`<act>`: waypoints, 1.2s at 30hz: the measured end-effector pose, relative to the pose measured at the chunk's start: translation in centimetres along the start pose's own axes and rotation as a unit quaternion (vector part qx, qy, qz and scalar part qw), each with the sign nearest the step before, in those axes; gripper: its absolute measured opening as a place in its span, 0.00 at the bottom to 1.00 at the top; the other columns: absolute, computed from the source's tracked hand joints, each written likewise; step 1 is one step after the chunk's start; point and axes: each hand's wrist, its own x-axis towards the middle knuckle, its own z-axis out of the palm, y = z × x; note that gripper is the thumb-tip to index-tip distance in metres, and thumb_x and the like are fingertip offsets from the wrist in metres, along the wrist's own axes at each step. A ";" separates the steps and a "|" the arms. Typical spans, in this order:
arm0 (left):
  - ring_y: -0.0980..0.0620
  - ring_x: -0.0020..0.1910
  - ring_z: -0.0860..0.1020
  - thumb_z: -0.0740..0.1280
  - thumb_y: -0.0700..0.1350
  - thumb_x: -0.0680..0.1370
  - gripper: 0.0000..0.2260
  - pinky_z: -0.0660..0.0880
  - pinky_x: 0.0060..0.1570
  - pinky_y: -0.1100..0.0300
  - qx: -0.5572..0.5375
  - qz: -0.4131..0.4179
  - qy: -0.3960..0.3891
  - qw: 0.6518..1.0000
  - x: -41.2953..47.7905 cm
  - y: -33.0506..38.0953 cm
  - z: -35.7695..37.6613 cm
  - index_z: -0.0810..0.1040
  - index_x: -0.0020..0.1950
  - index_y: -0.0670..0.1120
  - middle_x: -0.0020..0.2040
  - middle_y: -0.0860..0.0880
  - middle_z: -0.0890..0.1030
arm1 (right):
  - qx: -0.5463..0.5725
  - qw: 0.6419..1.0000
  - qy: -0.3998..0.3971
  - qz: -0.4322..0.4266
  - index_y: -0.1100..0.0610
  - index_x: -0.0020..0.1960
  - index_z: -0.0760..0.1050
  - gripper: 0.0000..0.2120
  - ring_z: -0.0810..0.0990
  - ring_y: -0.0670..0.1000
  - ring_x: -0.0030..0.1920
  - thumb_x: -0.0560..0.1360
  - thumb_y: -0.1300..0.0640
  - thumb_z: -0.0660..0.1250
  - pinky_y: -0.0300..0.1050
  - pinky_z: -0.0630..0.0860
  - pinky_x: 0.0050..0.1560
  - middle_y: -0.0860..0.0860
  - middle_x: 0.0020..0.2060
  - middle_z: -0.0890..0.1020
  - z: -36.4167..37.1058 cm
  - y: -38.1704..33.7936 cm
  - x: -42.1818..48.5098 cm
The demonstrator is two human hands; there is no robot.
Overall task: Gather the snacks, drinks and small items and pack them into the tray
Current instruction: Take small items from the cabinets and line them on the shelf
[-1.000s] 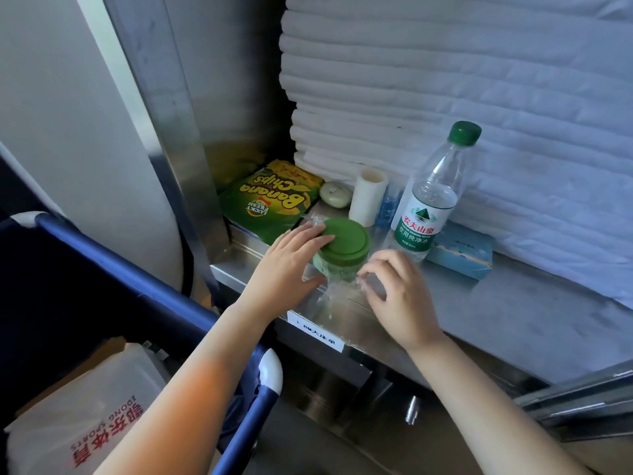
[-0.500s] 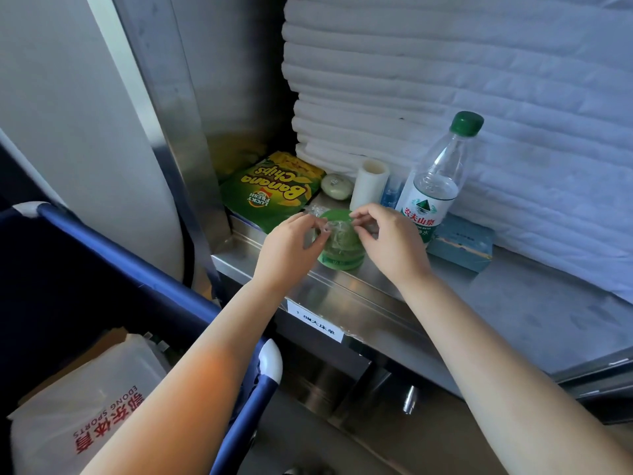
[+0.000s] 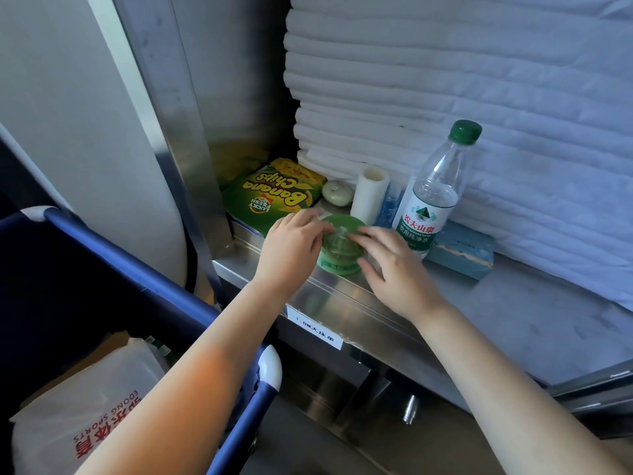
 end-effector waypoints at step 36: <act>0.51 0.74 0.60 0.57 0.33 0.76 0.23 0.57 0.72 0.53 -0.034 -0.007 -0.084 0.996 2.8 -3.9 1.8 0.68 0.71 0.45 0.72 0.48 0.68 | -0.063 0.996 0.004 0.059 0.55 0.72 0.67 0.25 0.73 0.57 0.58 0.76 0.64 0.64 0.53 0.79 0.49 0.53 0.61 0.73 4.7 0.6 5.3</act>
